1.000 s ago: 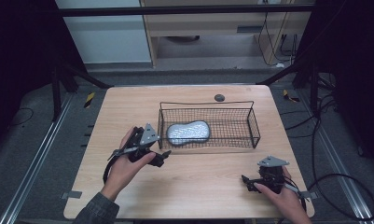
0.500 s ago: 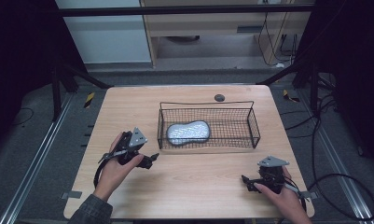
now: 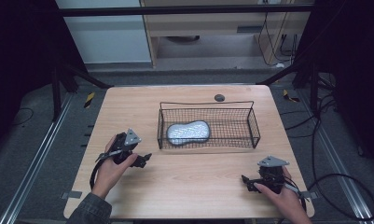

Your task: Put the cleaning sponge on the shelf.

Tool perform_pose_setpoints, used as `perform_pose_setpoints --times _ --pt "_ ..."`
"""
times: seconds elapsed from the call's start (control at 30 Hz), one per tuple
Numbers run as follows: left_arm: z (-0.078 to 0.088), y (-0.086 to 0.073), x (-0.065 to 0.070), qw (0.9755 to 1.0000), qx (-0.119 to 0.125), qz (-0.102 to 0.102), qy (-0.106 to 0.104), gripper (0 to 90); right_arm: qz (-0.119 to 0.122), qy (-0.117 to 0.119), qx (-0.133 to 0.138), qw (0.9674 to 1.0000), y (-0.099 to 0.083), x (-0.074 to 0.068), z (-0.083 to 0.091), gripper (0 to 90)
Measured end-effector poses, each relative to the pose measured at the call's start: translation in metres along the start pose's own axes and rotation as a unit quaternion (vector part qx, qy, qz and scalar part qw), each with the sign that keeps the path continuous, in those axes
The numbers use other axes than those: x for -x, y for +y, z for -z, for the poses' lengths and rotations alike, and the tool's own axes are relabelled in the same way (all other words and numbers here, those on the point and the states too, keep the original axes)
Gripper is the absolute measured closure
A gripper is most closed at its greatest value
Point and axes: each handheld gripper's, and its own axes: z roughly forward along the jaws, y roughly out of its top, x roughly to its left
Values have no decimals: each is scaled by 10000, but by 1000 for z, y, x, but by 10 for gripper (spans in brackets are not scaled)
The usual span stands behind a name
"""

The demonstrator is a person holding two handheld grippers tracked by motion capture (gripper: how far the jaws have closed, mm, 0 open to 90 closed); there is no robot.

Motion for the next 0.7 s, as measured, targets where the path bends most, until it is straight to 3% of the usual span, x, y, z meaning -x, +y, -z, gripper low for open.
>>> perform_pose_setpoints --times 0.07,0.37,0.7 --pt "-2 -6 -7 9998 -24 179 25 36 0 -1 1 10000 0 0 0 3" --pt "-6 -20 -24 9987 -72 488 152 37 2 0 1 10000 0 0 0 3" --pt "-14 -36 -50 9944 38 982 398 37 2 -1 0 10000 0 0 0 3"
